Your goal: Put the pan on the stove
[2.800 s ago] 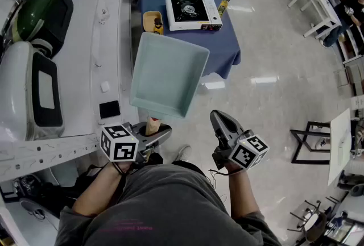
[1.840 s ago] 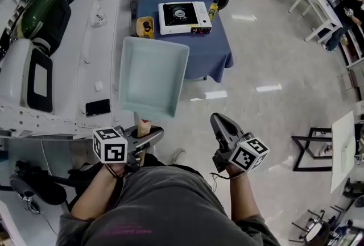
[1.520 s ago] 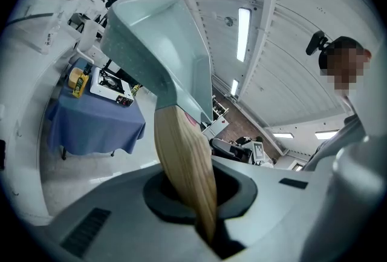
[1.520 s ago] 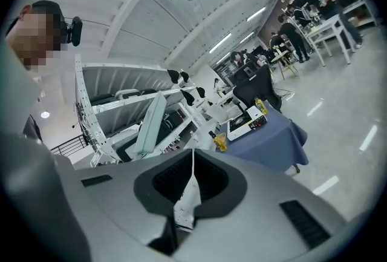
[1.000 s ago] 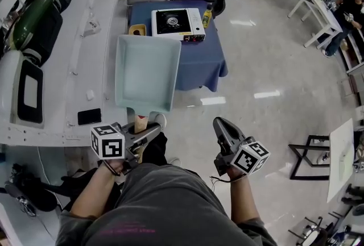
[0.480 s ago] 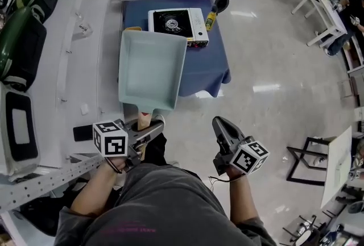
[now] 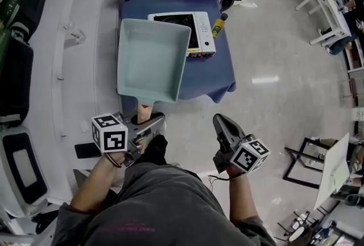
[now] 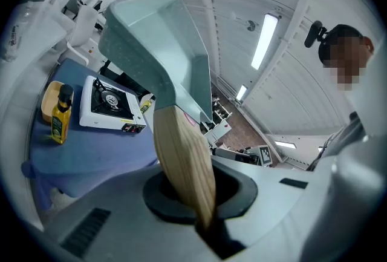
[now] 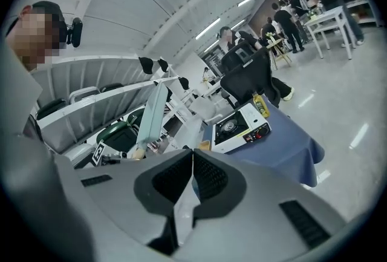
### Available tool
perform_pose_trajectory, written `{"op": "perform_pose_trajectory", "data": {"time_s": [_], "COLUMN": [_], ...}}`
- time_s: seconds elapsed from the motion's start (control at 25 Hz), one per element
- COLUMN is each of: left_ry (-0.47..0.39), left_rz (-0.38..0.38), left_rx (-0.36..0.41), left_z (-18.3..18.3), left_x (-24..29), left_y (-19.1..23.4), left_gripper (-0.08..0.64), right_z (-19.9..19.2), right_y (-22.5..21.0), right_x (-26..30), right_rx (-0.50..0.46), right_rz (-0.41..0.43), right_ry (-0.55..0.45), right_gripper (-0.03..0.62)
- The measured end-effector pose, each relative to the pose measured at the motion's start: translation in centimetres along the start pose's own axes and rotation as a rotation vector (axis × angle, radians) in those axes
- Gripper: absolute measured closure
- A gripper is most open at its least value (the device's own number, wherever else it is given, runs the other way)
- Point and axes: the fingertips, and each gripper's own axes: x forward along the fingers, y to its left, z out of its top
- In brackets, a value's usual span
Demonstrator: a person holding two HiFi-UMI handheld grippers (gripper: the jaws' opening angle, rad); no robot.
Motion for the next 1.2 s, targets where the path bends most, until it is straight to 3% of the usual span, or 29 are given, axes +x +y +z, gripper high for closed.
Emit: {"op": "perform_pose_trajectory", "data": {"time_s": [0.56, 1.2], "left_ry": [-0.013, -0.016], "left_rz": [0.029, 0.083], "left_rx": [-0.025, -0.1], "left_z": [9.2, 12.3], "left_x": [-0.1, 2.3], "left_y": [5.5, 9.0], "left_gripper": [0.535, 0.534], "right_z": [5.9, 11.4], "right_y": [0.1, -2.5], "right_x": [10.1, 15.3], "right_rx": [0.007, -0.014], "right_rz": [0.031, 0.07], "right_ry": [0.048, 0.06], "right_gripper": [0.589, 0.589]}}
